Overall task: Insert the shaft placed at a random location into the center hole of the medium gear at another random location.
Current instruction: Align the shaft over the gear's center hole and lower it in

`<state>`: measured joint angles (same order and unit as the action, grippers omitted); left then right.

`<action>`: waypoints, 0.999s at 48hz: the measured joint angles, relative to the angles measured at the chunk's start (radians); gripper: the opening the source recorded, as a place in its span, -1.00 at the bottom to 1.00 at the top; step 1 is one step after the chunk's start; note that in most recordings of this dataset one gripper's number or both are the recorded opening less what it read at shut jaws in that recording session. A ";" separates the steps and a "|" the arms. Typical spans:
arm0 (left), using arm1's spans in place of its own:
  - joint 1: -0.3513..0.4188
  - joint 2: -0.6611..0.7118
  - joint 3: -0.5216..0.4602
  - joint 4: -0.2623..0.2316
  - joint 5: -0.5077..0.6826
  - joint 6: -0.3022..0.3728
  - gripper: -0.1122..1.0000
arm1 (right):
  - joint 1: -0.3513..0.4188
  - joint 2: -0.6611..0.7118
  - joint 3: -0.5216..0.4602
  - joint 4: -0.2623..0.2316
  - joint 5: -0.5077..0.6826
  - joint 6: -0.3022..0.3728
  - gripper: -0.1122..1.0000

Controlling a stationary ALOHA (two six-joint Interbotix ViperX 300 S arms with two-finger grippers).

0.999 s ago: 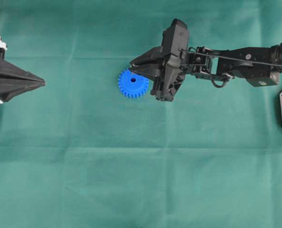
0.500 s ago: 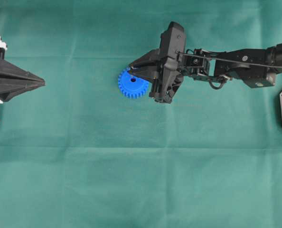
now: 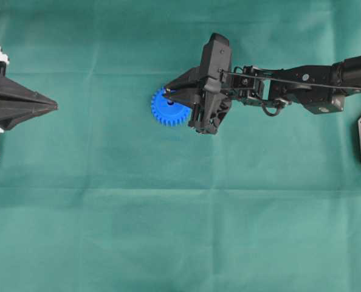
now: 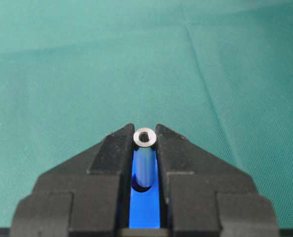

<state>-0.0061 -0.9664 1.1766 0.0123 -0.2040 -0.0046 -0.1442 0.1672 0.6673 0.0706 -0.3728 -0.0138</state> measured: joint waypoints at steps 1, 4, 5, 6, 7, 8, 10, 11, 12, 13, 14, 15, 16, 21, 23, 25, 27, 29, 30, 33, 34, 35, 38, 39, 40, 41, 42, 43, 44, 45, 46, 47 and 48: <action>-0.002 0.000 0.000 0.002 0.002 0.000 -0.80 | 0.000 0.002 0.000 0.002 0.000 0.000 -0.56; 0.000 0.000 0.002 0.002 0.002 0.000 -0.80 | 0.000 0.002 0.000 0.002 0.002 0.000 -0.56; 0.000 0.000 0.002 0.000 0.000 0.000 -0.80 | 0.000 0.002 0.000 0.000 0.002 0.000 -0.56; -0.002 0.002 0.000 0.002 0.000 0.000 -0.80 | 0.000 0.002 0.000 0.002 0.002 0.000 -0.56; 0.000 0.000 0.000 0.000 0.000 0.000 -0.80 | 0.000 0.002 0.000 0.002 0.002 0.000 -0.56; 0.000 0.002 0.000 0.002 0.000 0.000 -0.80 | 0.000 0.002 0.000 0.002 0.002 0.000 -0.56; 0.000 0.000 0.000 0.002 0.000 0.000 -0.80 | 0.000 0.000 0.000 0.002 0.002 0.000 -0.56; 0.000 0.000 0.000 0.002 0.000 0.000 -0.80 | 0.000 0.000 0.002 0.002 0.002 0.000 -0.56; 0.000 0.002 0.000 0.000 0.002 0.000 -0.80 | 0.000 -0.002 0.000 0.002 0.002 0.000 -0.56; -0.002 0.002 0.000 0.002 0.002 0.000 -0.80 | 0.000 -0.003 0.002 0.002 0.000 0.000 -0.56; 0.000 0.000 0.000 0.002 0.000 0.000 -0.80 | 0.000 -0.005 0.002 0.000 0.002 0.000 -0.56; -0.002 0.000 0.000 0.002 0.000 0.000 -0.80 | 0.000 -0.006 0.003 0.002 0.002 0.000 -0.56; -0.002 0.002 0.000 0.002 0.002 0.000 -0.80 | -0.002 -0.008 0.005 0.002 0.002 0.000 -0.56; 0.000 0.000 0.002 0.002 0.002 0.000 -0.80 | 0.000 -0.021 0.006 0.002 0.002 -0.002 -0.56; -0.002 0.000 0.000 0.000 0.000 0.000 -0.80 | -0.002 -0.026 0.006 0.002 0.002 0.000 -0.56; 0.000 0.000 0.000 0.000 0.000 0.000 -0.80 | 0.000 -0.032 0.006 0.002 0.002 0.000 -0.56; -0.002 0.002 0.000 0.002 0.000 0.000 -0.80 | 0.000 -0.038 0.006 0.000 0.002 0.000 -0.56; 0.000 0.000 0.000 0.002 0.002 0.000 -0.80 | 0.000 -0.044 0.006 0.000 0.002 0.000 -0.56; 0.000 0.000 0.000 0.002 0.002 0.000 -0.80 | 0.000 -0.046 0.006 0.000 0.000 0.000 -0.56; 0.000 0.000 0.000 0.000 0.002 0.000 -0.80 | 0.000 -0.051 0.006 0.002 0.002 0.000 -0.56; 0.000 0.000 0.000 0.000 0.002 0.000 -0.80 | -0.002 -0.049 0.006 0.000 0.002 0.000 -0.56; 0.000 0.000 0.000 0.002 0.000 0.000 -0.80 | 0.000 -0.051 0.006 0.000 0.002 0.000 -0.56; -0.002 0.000 0.000 0.000 0.000 0.000 -0.80 | 0.000 -0.051 0.008 0.000 0.002 0.000 -0.56; 0.000 0.000 0.000 0.000 0.000 0.000 -0.80 | 0.000 -0.051 0.008 0.000 0.002 0.000 -0.56; 0.000 0.000 0.000 0.000 0.002 0.000 -0.80 | 0.000 -0.051 0.008 0.002 0.002 0.000 -0.56; 0.000 0.000 0.002 0.002 0.000 0.000 -0.80 | 0.000 -0.051 0.008 0.000 0.002 0.000 -0.56; -0.002 0.002 0.000 0.000 0.002 0.000 -0.80 | 0.000 -0.051 0.008 0.000 0.002 0.000 -0.56; 0.000 0.000 0.002 0.000 0.002 0.000 -0.80 | 0.000 -0.051 0.008 0.000 0.002 -0.002 -0.56; 0.000 0.000 0.000 0.002 0.000 0.000 -0.80 | 0.000 -0.051 0.008 0.000 0.002 0.000 -0.56; -0.002 0.000 0.002 0.002 0.000 0.000 -0.80 | 0.000 -0.051 0.008 0.000 0.002 0.000 -0.56; 0.000 0.000 0.000 0.000 0.002 0.000 -0.80 | 0.000 -0.051 0.008 0.000 0.002 0.000 -0.56; 0.000 0.000 0.000 0.002 0.002 0.000 -0.80 | 0.000 -0.051 0.008 0.000 0.002 0.000 -0.56; 0.000 0.000 0.000 0.002 0.000 0.000 -0.80 | 0.000 -0.049 0.008 0.002 0.002 0.000 -0.56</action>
<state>-0.0061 -0.9664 1.1766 0.0138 -0.2040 -0.0046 -0.1442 0.1181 0.6750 0.0721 -0.3712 -0.0138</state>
